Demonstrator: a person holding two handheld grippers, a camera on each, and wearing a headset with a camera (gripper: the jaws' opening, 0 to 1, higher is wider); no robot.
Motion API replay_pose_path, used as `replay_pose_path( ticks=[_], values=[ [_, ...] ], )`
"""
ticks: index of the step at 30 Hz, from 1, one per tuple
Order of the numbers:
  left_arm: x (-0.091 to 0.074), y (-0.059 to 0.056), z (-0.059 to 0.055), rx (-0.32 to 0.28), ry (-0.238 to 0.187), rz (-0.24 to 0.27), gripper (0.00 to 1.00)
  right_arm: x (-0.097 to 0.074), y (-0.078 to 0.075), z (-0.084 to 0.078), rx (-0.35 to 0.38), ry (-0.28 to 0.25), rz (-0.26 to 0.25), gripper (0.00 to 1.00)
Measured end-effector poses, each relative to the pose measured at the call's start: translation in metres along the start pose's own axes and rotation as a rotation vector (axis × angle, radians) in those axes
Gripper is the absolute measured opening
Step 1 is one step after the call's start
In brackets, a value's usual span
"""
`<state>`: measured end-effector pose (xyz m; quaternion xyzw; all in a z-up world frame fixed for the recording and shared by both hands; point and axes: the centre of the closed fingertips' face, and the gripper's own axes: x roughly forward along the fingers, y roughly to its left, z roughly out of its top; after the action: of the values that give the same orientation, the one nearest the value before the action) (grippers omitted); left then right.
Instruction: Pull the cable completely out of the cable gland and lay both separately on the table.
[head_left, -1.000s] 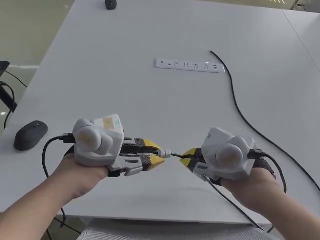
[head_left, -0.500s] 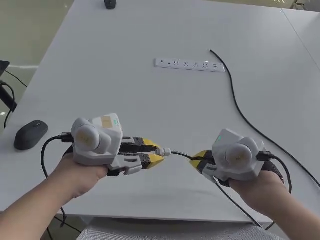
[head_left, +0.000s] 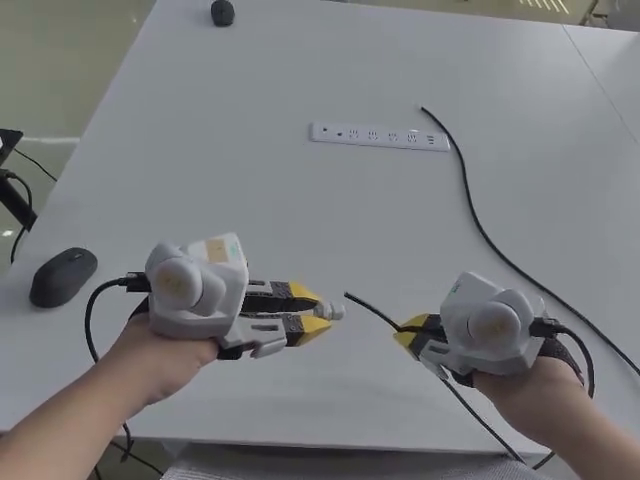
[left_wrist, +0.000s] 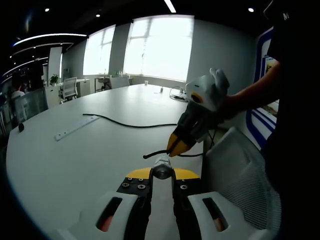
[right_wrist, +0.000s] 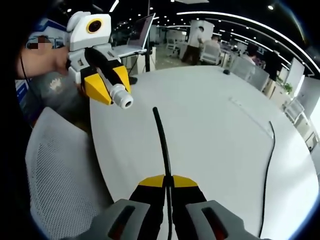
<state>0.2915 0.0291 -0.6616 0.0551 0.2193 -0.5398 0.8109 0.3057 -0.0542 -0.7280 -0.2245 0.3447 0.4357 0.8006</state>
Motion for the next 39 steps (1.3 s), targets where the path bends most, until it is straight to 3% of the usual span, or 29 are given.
replay_pose_path(
  ticks=[16, 26, 34, 39],
  values=[
    [0.005, 0.000, -0.008, -0.015, 0.004, -0.007, 0.15, 0.001, -0.022, 0.009, -0.029, 0.024, -0.031, 0.00],
    [0.014, -0.002, -0.017, -0.027, -0.003, -0.013, 0.15, 0.007, -0.049, 0.034, -0.041, 0.029, -0.046, 0.00],
    [0.018, 0.004, -0.031, -0.036, -0.001, -0.008, 0.15, 0.014, -0.076, 0.064, -0.046, 0.012, -0.063, 0.00],
    [0.019, 0.008, -0.040, -0.044, 0.007, -0.003, 0.15, 0.025, -0.079, 0.085, -0.055, -0.003, -0.054, 0.00]
  ],
)
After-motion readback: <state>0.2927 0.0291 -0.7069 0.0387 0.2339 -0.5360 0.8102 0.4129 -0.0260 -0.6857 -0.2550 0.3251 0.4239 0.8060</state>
